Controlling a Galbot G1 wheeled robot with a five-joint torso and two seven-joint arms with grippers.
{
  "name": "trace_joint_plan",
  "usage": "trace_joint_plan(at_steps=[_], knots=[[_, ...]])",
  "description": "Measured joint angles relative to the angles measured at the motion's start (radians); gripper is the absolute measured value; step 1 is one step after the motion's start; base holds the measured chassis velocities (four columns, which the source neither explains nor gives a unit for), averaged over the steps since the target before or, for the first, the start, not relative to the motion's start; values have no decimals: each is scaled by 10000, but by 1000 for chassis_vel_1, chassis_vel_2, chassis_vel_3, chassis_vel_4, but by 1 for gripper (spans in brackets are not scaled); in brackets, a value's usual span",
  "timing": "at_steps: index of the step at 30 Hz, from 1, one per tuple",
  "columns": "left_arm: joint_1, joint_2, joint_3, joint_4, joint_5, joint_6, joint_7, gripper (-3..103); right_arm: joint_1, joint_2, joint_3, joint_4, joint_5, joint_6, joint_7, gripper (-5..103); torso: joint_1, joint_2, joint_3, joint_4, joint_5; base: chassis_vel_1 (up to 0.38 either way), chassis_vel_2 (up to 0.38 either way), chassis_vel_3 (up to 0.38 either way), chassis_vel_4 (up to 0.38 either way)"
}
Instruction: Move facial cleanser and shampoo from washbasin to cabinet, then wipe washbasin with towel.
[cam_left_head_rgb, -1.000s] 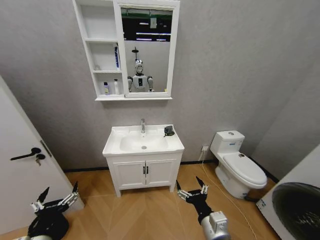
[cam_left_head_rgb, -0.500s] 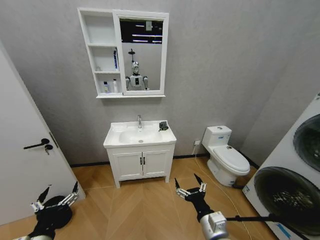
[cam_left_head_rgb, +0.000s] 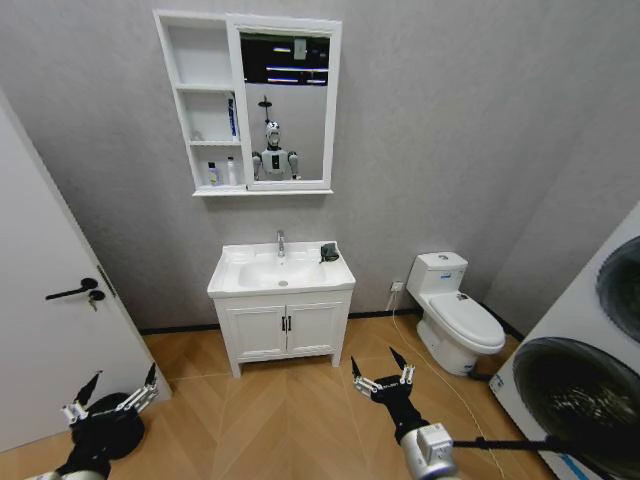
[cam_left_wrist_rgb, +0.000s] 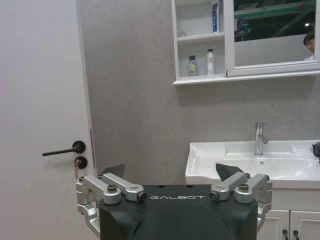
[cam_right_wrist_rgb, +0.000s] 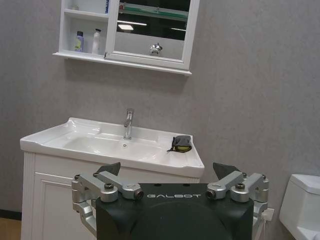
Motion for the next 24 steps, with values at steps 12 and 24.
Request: trace_joint_plan(at_steps=[12,24], knots=[[0,0,0,0,0,0,1,100,0,0,0,3,3,-11,11,100,2,0,0,0,0,0,0,0,0],[0,0,0,0,0,0,0,100,0,0,-1,11,7,-18,13,100,3,0,0,1,0,0,0,0,0]])
